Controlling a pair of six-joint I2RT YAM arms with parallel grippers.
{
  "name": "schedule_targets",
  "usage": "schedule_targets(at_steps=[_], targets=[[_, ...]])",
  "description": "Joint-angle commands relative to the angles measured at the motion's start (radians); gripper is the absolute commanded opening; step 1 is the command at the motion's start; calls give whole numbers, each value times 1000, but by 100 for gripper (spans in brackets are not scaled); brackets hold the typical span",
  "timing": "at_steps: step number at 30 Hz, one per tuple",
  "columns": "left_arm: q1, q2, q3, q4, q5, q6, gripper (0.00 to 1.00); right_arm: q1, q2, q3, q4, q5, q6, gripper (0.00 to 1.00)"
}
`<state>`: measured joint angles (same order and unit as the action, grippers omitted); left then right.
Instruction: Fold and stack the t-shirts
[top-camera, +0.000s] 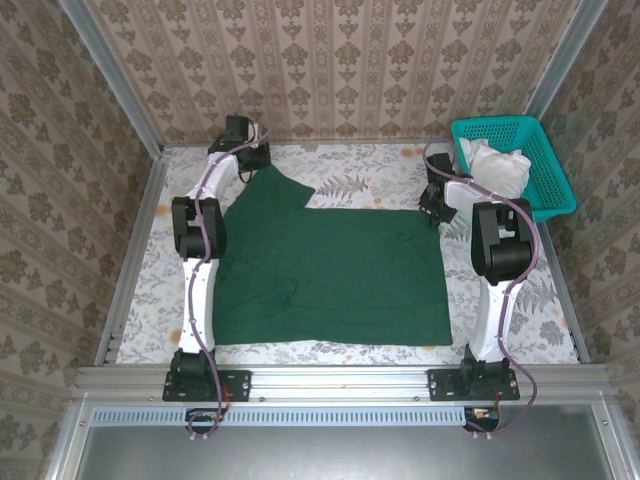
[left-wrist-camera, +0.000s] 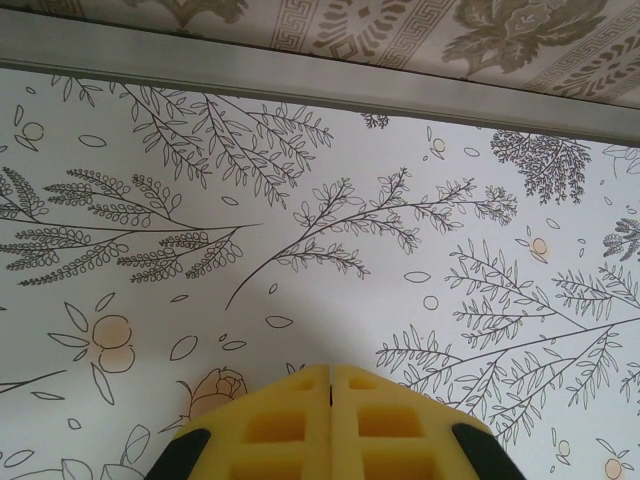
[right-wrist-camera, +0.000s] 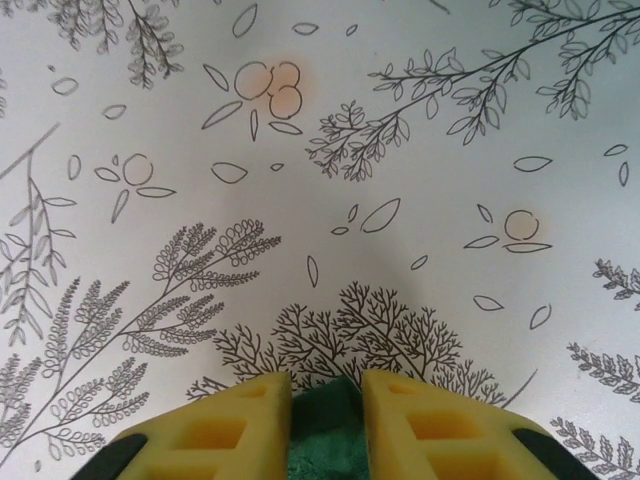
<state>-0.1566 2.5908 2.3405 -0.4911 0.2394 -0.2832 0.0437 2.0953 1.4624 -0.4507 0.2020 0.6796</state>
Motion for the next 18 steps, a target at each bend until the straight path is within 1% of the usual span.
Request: schedule_targets(at_steps=[1, 4, 7, 12, 18], targets=[[-4, -64, -10, 22, -1, 21, 0, 2, 33, 41, -65, -21, -9, 23], [-4, -66, -15, 23, -2, 24, 0, 2, 46, 62, -82, -22, -7, 20], [-3, -69, -15, 22, -2, 26, 0, 3, 53, 72, -108, -30, -10, 13], [-3, -79, -18, 23, -3, 35, 0, 2, 49, 74, -94, -41, -23, 0], [9, -122, -51, 30, -2, 62, 0, 6, 23, 101, -92, -71, -69, 0]])
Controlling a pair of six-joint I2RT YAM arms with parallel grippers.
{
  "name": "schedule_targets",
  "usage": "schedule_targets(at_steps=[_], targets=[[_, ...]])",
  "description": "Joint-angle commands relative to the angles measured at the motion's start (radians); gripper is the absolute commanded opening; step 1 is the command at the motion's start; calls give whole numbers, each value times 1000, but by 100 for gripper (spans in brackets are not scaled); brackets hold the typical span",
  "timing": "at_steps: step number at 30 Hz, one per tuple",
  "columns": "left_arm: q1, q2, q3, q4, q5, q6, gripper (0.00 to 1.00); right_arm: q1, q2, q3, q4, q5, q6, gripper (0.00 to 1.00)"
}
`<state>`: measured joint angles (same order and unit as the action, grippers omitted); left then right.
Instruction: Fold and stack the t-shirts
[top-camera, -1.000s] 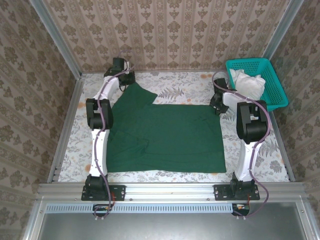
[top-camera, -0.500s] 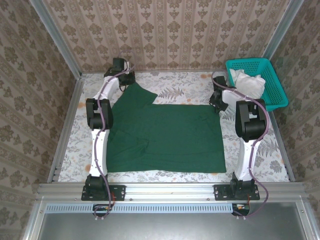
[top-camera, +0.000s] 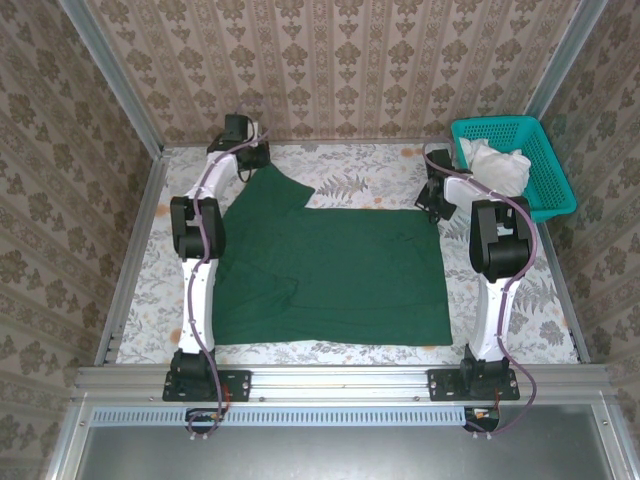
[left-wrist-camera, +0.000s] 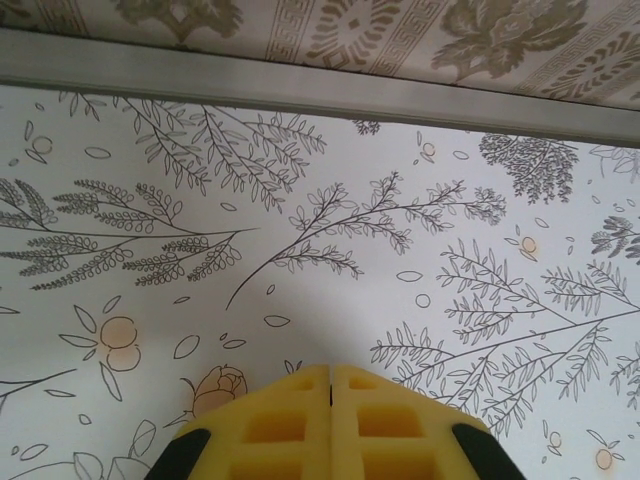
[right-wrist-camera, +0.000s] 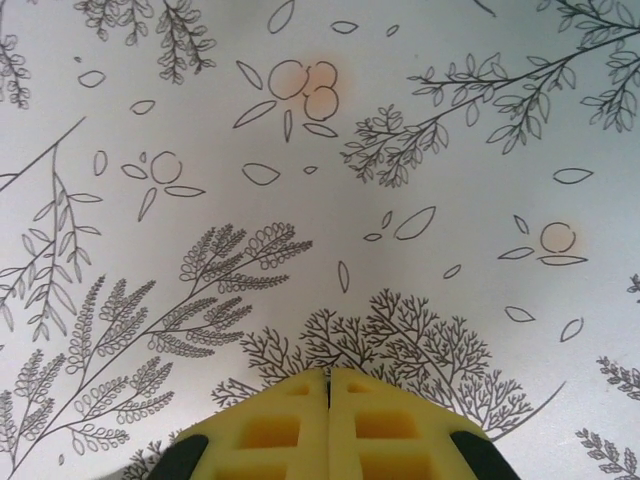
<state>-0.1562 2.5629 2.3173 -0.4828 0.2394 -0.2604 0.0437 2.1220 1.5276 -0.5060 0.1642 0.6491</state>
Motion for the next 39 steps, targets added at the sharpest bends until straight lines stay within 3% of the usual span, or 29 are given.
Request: schedule_targets(at_steps=[1, 8, 26, 39], targets=[[10, -114, -58, 42, 5, 44, 0, 7, -16, 35, -37, -39, -45, 0], [11, -324, -347, 193, 58, 101, 0, 9, -136, -53, 26, -66, -103, 0], [-18, -877, -979, 194, 64, 215, 0, 10, -588, -513, 106, -128, -246, 0], [-52, -1335, -1356, 30, -99, 31, 0, 7, -679, -634, 110, -182, -338, 0]])
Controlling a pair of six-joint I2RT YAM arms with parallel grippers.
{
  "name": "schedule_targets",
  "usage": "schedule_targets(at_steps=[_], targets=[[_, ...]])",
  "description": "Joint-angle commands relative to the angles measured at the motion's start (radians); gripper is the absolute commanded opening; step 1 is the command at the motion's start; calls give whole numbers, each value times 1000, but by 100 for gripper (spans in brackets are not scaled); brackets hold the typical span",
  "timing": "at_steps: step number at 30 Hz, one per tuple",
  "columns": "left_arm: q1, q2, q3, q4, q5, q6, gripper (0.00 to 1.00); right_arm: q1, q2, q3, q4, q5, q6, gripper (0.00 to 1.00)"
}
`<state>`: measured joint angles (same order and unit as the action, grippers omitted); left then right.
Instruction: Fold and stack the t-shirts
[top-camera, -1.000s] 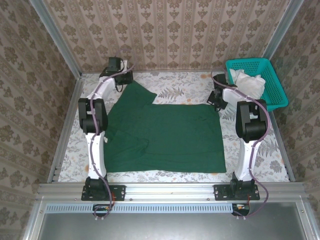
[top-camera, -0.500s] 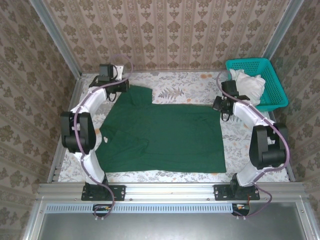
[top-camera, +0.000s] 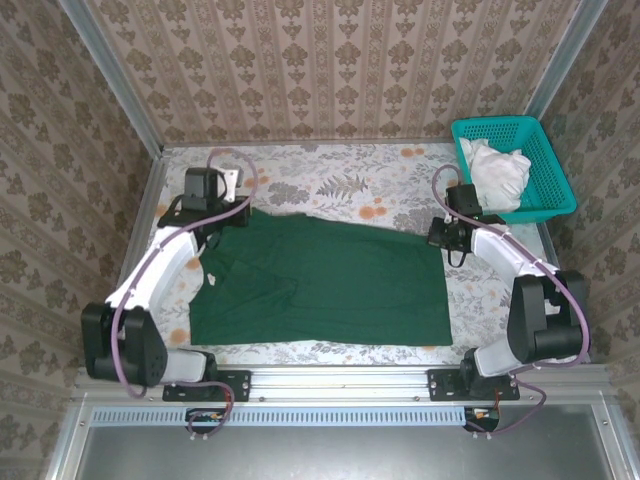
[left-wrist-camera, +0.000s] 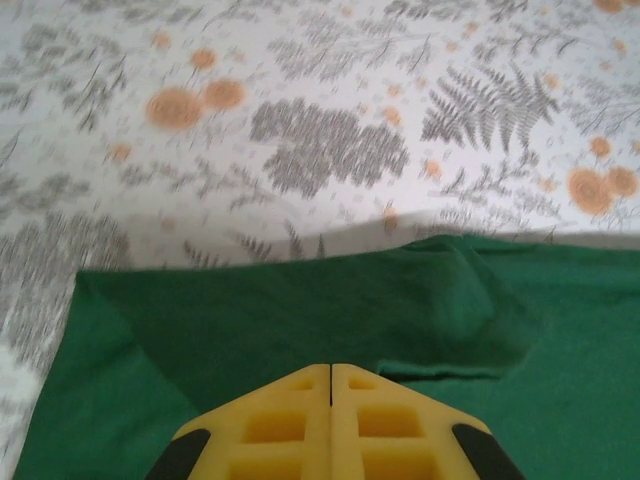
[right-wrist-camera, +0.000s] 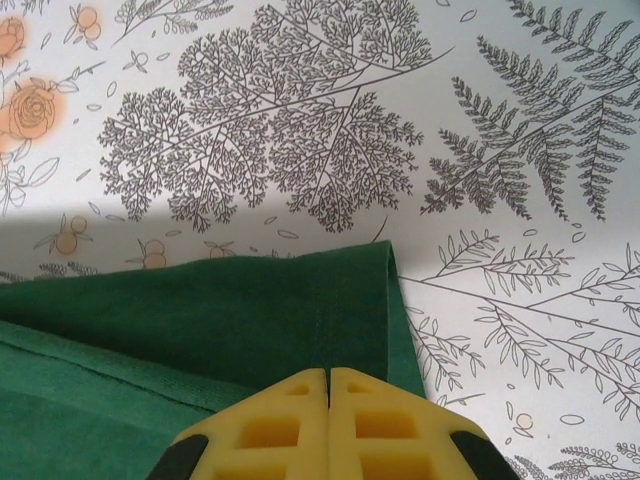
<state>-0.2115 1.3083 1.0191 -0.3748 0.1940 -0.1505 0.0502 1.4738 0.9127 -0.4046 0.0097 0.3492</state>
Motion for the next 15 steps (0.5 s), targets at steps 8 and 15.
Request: schedule_targets(at_steps=[8, 15], targets=[[40, -226, -166, -183, -5, -220, 0, 0, -74, -64, -2, -52, -78, 0], [102, -249, -192, -280, 57, -321, 5, -1, -76, -90, -22, -48, -79, 0]])
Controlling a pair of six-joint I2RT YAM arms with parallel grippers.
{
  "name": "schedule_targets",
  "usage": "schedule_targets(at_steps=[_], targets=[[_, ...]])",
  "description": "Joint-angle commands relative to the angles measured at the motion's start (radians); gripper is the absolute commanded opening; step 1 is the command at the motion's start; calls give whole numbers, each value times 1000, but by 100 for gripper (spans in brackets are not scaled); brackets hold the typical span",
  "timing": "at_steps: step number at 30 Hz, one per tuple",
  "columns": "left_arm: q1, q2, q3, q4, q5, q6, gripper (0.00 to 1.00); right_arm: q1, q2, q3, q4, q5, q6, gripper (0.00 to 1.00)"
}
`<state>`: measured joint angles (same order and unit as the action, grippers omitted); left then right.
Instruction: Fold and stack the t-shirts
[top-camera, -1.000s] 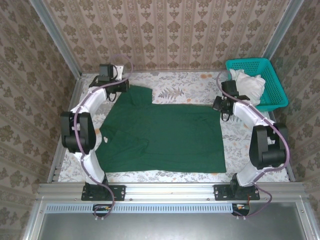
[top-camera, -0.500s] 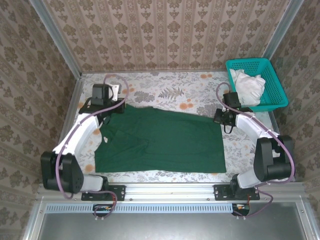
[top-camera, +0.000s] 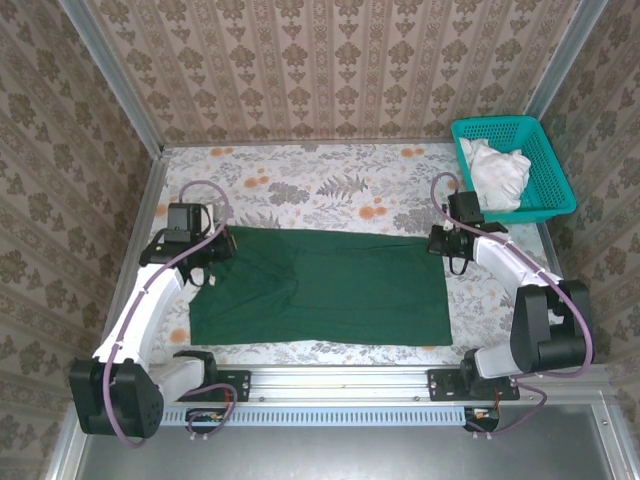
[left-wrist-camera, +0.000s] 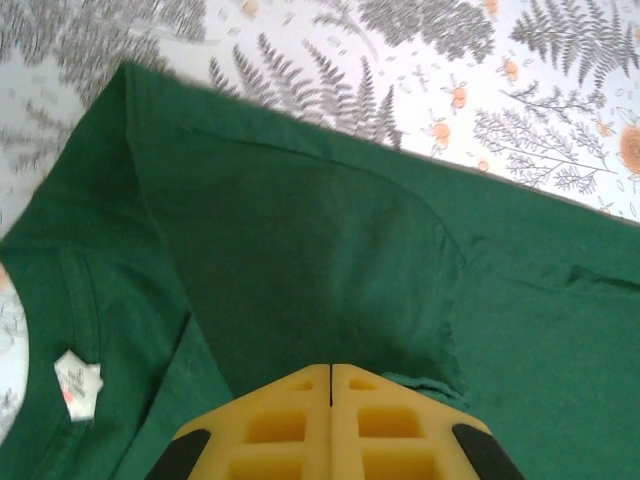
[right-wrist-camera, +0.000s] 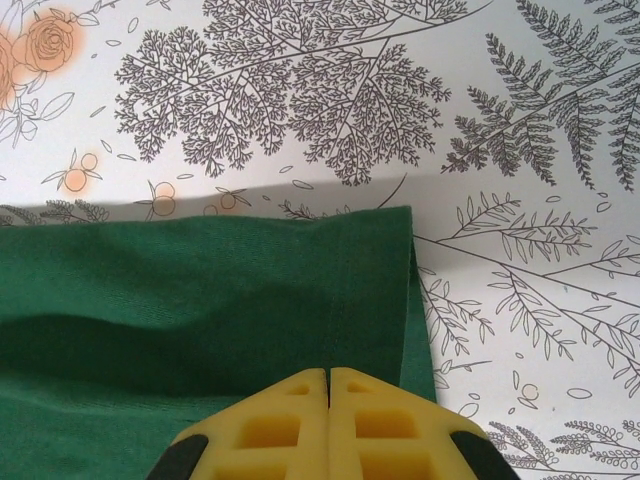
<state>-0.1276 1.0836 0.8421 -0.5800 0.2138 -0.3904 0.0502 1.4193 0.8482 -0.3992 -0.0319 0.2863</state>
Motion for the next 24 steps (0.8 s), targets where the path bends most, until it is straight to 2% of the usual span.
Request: schedule_targets(at_steps=[1, 2, 4, 5, 7, 8, 9, 10, 12, 14, 18, 19, 24], targets=[[26, -26, -18, -88, 29, -97, 3, -1, -18, -28, -30, -6, -14, 0], [36, -29, -17, -107, 6, -116, 0, -1, -10, -26, -38, -4, -11, 0], [61, -41, -5, -169, -84, -181, 0, -5, 12, -13, -75, 25, 16, 0], [76, -47, 4, -201, -125, -209, 8, -13, 20, -6, -93, 30, 33, 3], [89, -52, 29, -239, -203, -233, 11, -34, 21, -6, -115, 41, 74, 5], [89, -53, 43, -247, -245, -235, 15, -46, 16, -6, -123, 48, 98, 10], [92, -52, 57, -256, -283, -237, 28, -56, 6, -8, -124, 44, 121, 15], [93, -44, 76, -258, -308, -228, 36, -66, -9, -12, -116, 33, 141, 16], [97, -27, 113, -258, -334, -208, 46, -75, -22, -17, -101, 29, 181, 20], [98, -4, 139, -238, -331, -187, 59, -85, -75, -15, -87, 32, 230, 37], [98, 111, 191, -171, -211, -115, 59, -79, -96, -19, -4, -23, 288, 41], [100, 163, 221, -172, -184, -106, 56, -69, -88, -15, 16, -39, 294, 40], [99, 437, 388, -191, -25, -42, 39, 28, 99, 101, -7, -76, 253, 27]])
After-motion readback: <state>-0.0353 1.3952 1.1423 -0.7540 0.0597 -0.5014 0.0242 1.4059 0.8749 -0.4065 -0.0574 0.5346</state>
